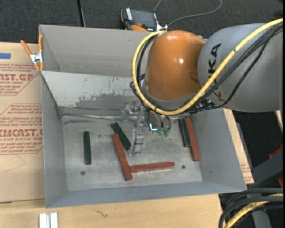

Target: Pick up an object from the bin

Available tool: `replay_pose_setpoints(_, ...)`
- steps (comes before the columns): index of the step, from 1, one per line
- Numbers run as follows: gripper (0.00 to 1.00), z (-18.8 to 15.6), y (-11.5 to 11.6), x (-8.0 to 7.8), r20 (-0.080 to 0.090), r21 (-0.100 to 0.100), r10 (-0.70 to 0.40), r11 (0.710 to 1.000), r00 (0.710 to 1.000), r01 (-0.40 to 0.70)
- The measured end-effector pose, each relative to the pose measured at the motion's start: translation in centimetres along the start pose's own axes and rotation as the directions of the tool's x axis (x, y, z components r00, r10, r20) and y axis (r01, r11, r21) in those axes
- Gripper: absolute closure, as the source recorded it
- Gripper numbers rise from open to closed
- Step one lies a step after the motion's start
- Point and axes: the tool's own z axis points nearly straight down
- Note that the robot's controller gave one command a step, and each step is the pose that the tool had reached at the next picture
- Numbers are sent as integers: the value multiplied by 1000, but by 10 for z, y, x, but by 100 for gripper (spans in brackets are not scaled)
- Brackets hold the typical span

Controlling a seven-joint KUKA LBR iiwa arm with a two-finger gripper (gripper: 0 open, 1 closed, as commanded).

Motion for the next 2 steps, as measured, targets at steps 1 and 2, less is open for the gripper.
replay_pose_setpoints(1, 0, 68, 83, -13, 6, 2, -633, 774, 774, 633)
replay_pose_setpoints(2, 0, 95, 116, -32, 5, 6, -969, 246, 246, 969)
